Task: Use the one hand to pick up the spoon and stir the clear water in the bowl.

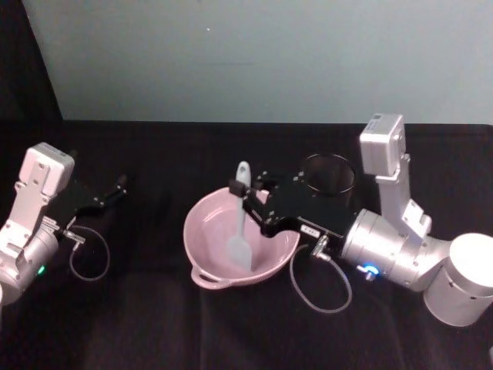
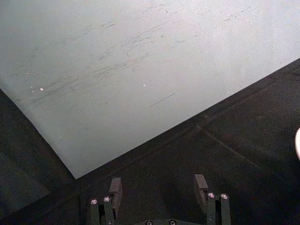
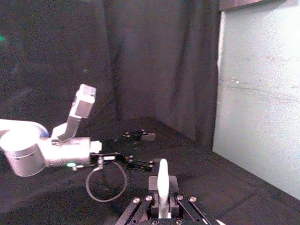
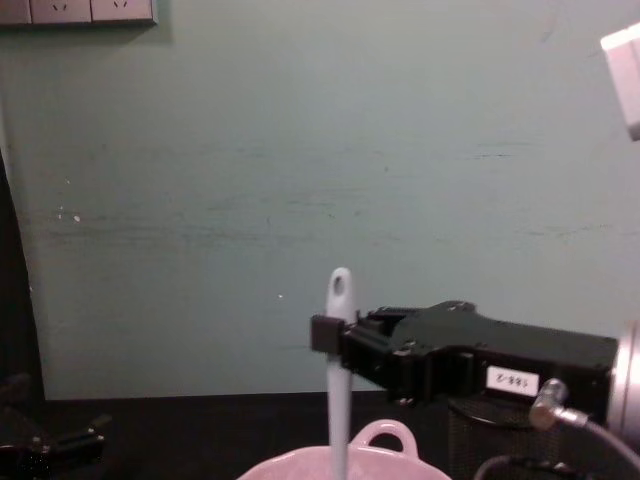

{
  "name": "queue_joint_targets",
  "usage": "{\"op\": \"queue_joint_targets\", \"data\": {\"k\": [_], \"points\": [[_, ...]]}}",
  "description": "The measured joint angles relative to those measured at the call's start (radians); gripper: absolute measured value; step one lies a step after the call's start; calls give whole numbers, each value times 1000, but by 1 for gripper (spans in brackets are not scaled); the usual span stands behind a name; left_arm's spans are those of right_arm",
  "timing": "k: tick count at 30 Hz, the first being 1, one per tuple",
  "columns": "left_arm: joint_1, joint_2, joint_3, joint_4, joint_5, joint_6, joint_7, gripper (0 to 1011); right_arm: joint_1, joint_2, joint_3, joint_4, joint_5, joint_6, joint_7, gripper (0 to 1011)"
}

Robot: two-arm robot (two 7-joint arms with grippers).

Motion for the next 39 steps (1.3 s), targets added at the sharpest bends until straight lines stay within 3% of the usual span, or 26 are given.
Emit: {"op": "queue_joint_targets", "data": {"k": [7,20,29,39], "points": [[0,0,0,0,0,0,0,1011,23,-24,-38,14,-6,2,-2,125],[0,0,0,0,0,0,0,1011,111,-135,-61,155,-67,-11,-93,124],[0,0,0,0,0,0,0,1011,143,-160,-31,222,-107,-20,-130,124],[0,0,0,0,0,0,0,1011,133,-133,19,214,-121,-14,-139,125]]}}
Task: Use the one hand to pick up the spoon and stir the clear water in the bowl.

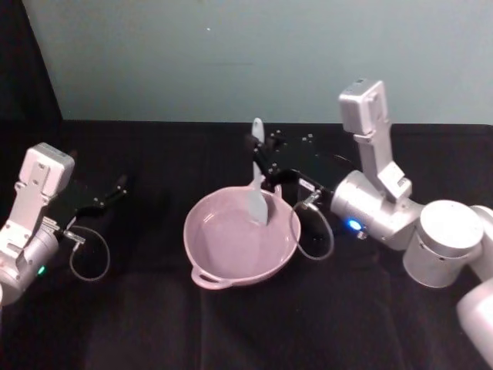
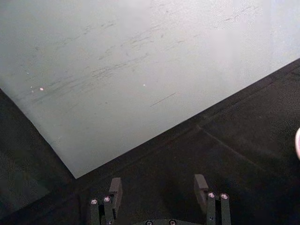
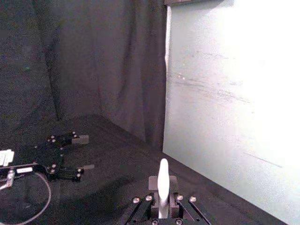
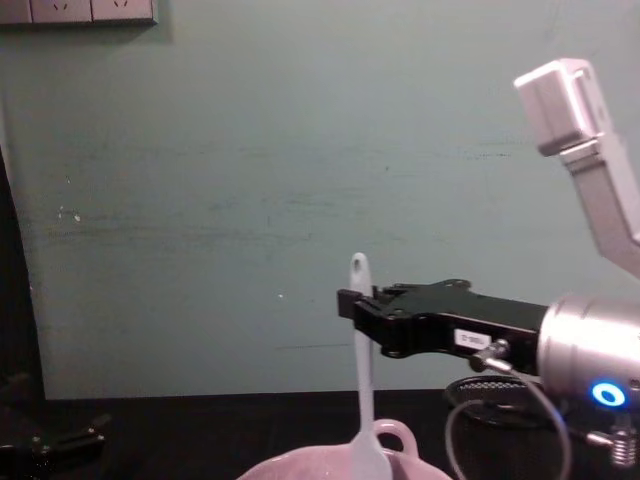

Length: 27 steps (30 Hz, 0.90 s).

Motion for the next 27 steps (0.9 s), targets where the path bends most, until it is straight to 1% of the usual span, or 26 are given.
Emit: {"op": "queue_joint_targets", "data": {"k": [2,5,7,8,12,15,19,23,27], "points": [[0,0,0,0,0,0,0,1011,-15,16,12,-24,5,5,7,124],[0,0,0,0,0,0,0,1011,-54,51,30,-87,22,11,27,124],[0,0,0,0,0,0,0,1011,-71,64,34,-113,32,13,38,125],[0,0,0,0,0,0,0,1011,-87,77,36,-140,42,16,48,125],[0,0,0,0,0,0,0,1011,-117,98,33,-188,62,24,67,125],[0,0,0,0,0,0,0,1011,-129,104,25,-206,72,30,75,125],[0,0,0,0,0,0,0,1011,-138,106,0,-222,81,42,84,124],[0,0,0,0,0,0,0,1011,-134,98,-21,-216,83,50,83,125],[0,0,0,0,0,0,0,1011,-120,84,-32,-197,87,56,80,125]]}}
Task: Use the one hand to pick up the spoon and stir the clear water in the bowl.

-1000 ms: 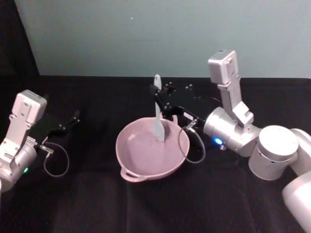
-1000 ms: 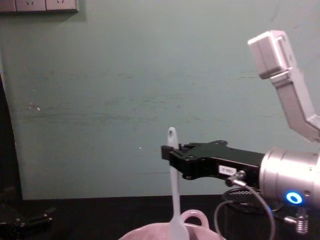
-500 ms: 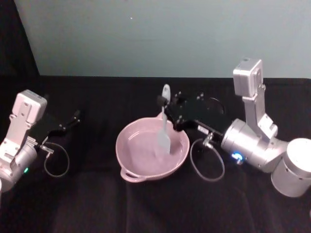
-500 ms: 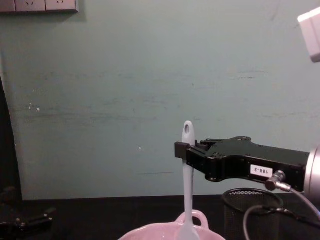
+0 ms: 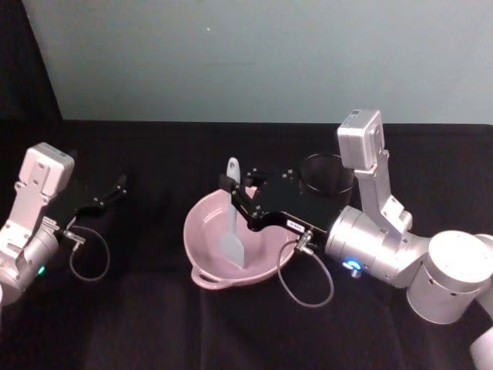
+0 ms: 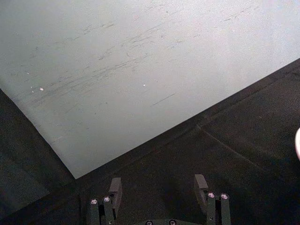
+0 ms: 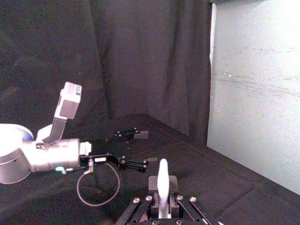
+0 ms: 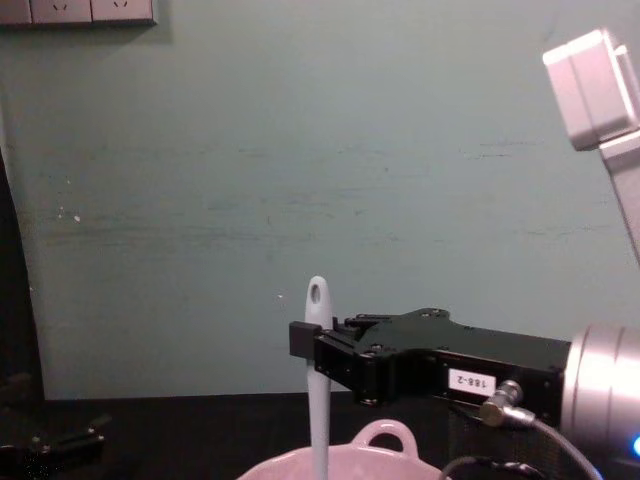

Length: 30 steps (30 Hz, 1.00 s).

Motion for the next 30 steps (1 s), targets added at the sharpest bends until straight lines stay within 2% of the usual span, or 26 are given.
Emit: {"op": "queue_joint_targets", "data": {"k": [7,11,17,22,27,30], "points": [[0,0,0,0,0,0,0,1011,36,-35,-15,55,-2,-8,-13,125],[0,0,0,0,0,0,0,1011,73,-68,-21,115,-20,-24,-33,125],[0,0,0,0,0,0,0,1011,111,-103,-11,188,-45,-45,-60,125],[0,0,0,0,0,0,0,1011,115,-103,2,200,-67,-66,-71,125],[0,0,0,0,0,0,0,1011,101,-84,18,184,-80,-77,-69,125],[0,0,0,0,0,0,0,1011,77,-60,37,159,-78,-78,-58,125]]}}
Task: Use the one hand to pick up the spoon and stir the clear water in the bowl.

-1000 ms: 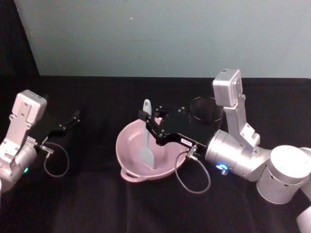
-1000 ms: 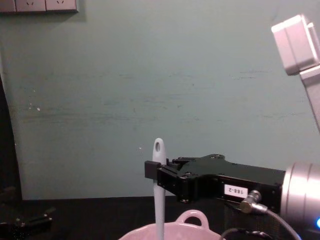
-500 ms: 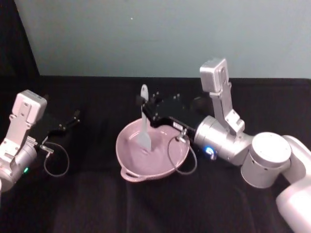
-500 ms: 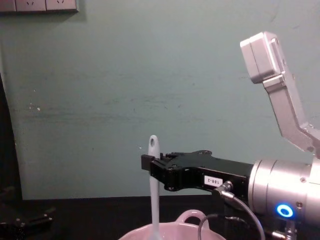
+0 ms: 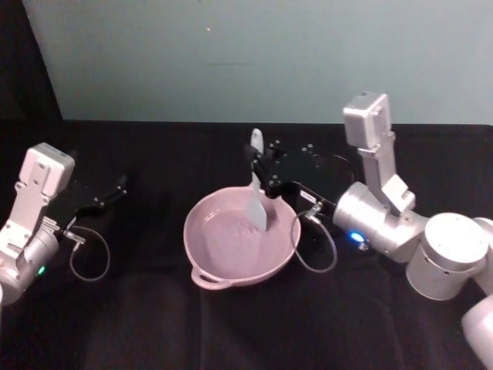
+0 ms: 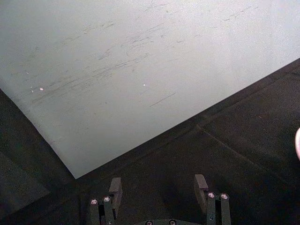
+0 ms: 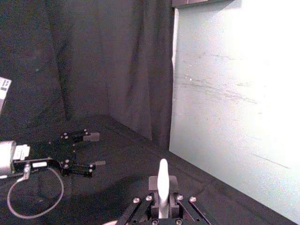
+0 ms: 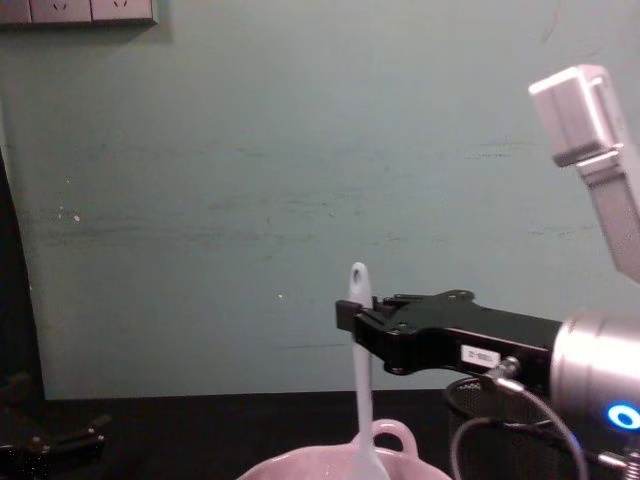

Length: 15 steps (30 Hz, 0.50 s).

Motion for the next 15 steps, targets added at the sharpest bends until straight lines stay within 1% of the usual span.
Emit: {"op": "queue_joint_targets", "data": {"k": [3,6,7,12,15], "points": [[0,0,0,0,0,0,0,1011,-21,20,12,-27,10,4,13,125],[0,0,0,0,0,0,0,1011,-34,34,17,-45,23,13,27,125],[0,0,0,0,0,0,0,1011,-44,43,19,-61,33,20,39,125],[0,0,0,0,0,0,0,1011,-70,64,16,-102,66,37,66,125],[0,0,0,0,0,0,0,1011,-79,71,7,-117,82,49,78,124]]}}
